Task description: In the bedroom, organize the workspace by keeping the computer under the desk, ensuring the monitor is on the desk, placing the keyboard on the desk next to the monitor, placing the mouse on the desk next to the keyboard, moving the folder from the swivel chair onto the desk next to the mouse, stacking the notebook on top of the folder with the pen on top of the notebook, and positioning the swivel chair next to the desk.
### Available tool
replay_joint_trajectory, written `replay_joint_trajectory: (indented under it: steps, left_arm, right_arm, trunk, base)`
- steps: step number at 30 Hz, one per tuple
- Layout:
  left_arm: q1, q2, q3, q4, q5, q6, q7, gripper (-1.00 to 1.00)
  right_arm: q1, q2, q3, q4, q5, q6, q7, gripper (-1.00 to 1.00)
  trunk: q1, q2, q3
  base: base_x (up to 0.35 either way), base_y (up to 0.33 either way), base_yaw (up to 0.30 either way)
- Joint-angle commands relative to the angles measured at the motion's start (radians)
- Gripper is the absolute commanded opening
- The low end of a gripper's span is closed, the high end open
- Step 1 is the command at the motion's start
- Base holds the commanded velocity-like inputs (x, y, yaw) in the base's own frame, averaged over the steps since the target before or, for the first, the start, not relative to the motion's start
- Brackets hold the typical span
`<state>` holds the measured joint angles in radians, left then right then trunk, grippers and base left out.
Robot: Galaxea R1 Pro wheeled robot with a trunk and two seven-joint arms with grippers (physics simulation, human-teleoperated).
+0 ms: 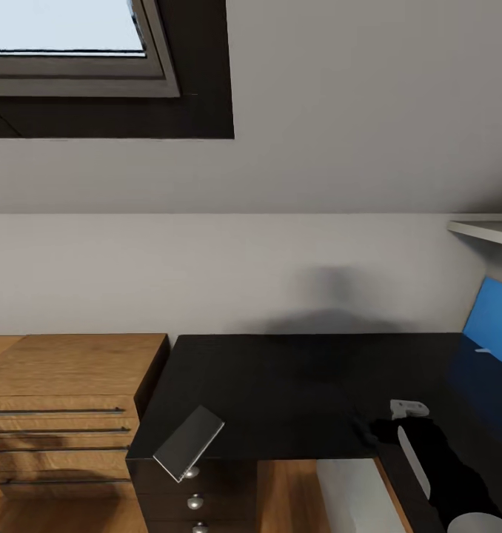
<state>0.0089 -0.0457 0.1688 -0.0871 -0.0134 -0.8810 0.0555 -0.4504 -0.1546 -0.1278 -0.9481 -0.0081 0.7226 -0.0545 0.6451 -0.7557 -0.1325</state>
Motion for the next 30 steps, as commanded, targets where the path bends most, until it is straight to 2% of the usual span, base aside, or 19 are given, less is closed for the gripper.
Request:
replay_joint_trajectory:
  steps: [1,5,10,16,19,22,24,30]
  left_arm:
    - [0.0,0.0,-0.002,-0.002,-0.002,-0.001,0.006,1.0]
    - [0.0,0.0,-0.001,-0.002,-0.002,-0.002,0.006,1.0]
    - [0.0,0.0,-0.002,-0.002,-0.002,-0.004,0.005,1.0]
    - [0.0,0.0,-0.002,-0.002,-0.002,-0.004,0.004,1.0]
    - [0.0,-0.001,-0.002,-0.002,-0.002,-0.004,0.004,1.0]
    - [0.0,-0.003,-0.001,-0.002,-0.002,-0.004,0.004,1.0]
    - [0.0,-0.003,-0.001,-0.002,-0.002,-0.004,0.004,1.0]
    - [0.0,-0.002,-0.001,-0.002,-0.002,-0.004,0.004,1.0]
  right_arm:
    - [-0.001,-0.012,0.001,0.008,-0.004,-0.01,-0.002,1.0]
    - [-0.001,-0.025,0.004,0.046,-0.003,-0.078,0.0,1.0]
    - [-0.001,-0.028,0.004,0.059,-0.001,-0.101,0.001,1.0]
    - [-0.001,-0.028,0.008,0.078,-0.001,-0.144,0.001,1.0]
    - [-0.001,-0.027,0.048,0.097,0.001,-0.204,0.016,1.0]
    - [-0.001,-0.026,0.125,0.123,0.003,-0.261,0.029,1.0]
    - [-0.001,-0.025,0.153,0.131,0.003,-0.277,0.032,1.0]
    - [-0.001,-0.028,0.177,0.139,0.003,-0.292,0.035,1.0]
  trunk:
    - [0.0,-0.001,-0.001]
    - [0.0,-0.001,-0.001]
    - [0.0,-0.001,-0.001]
    - [0.0,-0.001,-0.001]
    - [0.0,-0.001,-0.001]
    - [0.0,-0.001,-0.001]
    - [0.0,-0.001,-0.001]
    - [0.0,-0.001,-0.001]
  base:
    - [0.142,0.0,0.0]
    - [0.25,0.0,0.0]
    - [0.212,0.0,0.0]
    - [0.04,0.0,0.0]
    - [0.004,0.0,0.0]
    - [0.01,0.0,0.0]
    - [0.082,0.0,0.0]
    - [0.135,0.0,0.0]
